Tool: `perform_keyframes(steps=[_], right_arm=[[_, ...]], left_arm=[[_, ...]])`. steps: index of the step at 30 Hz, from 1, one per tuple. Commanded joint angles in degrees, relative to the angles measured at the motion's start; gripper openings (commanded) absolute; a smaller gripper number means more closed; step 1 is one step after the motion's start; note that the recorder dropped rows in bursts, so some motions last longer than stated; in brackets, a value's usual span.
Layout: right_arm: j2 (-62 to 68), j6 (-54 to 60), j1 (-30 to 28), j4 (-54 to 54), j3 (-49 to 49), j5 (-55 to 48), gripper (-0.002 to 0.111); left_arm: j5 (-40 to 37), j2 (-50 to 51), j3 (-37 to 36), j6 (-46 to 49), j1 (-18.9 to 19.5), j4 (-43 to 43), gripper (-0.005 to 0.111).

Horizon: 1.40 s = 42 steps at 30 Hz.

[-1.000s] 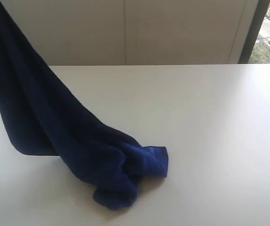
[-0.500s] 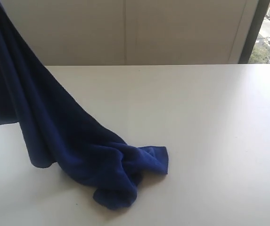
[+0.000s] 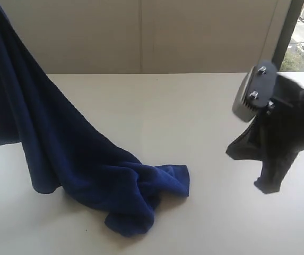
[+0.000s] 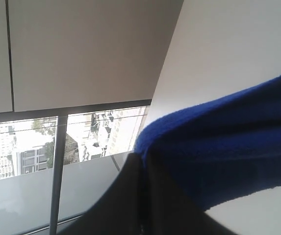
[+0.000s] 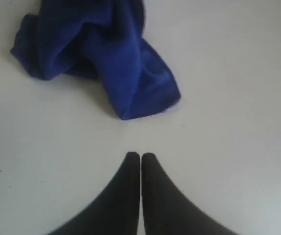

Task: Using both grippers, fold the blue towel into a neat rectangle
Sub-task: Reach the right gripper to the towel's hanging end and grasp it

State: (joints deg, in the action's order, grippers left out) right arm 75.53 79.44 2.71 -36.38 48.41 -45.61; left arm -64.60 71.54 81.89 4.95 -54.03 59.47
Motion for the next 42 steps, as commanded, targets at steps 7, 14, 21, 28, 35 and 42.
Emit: perform_keyframes(steps=[7,14,21,28,35,42], right_arm=[[15.8,16.76,6.99,-6.95,0.33,2.11,0.048],[25.55,16.76,8.16,-12.29,0.33,10.41,0.051],[30.1,16.76,8.16,-18.75,1.68,12.1,0.051],[30.99,18.06,8.16,-23.75,2.4,11.29,0.039],[28.81,16.42,8.16,-22.93,2.4,13.51,0.0],[13.36,-14.04,8.05,1.07,2.55,28.62,0.0]], left_arm=[[-2.41,-0.85,-0.17,-0.48,-0.31,-1.55,0.0],[-1.83,-0.85,-0.17,-0.48,-0.31,-3.47,0.0],[-0.76,-0.85,-0.17,-0.48,-0.31,-3.56,0.0],[-0.1,-0.85,-0.17,-0.48,-0.31,-3.56,0.0],[-1.06,-0.85,-0.17,-0.48,-0.31,-3.56,0.0],[-3.45,-0.85,-0.17,-2.87,-0.31,2.26,0.0]])
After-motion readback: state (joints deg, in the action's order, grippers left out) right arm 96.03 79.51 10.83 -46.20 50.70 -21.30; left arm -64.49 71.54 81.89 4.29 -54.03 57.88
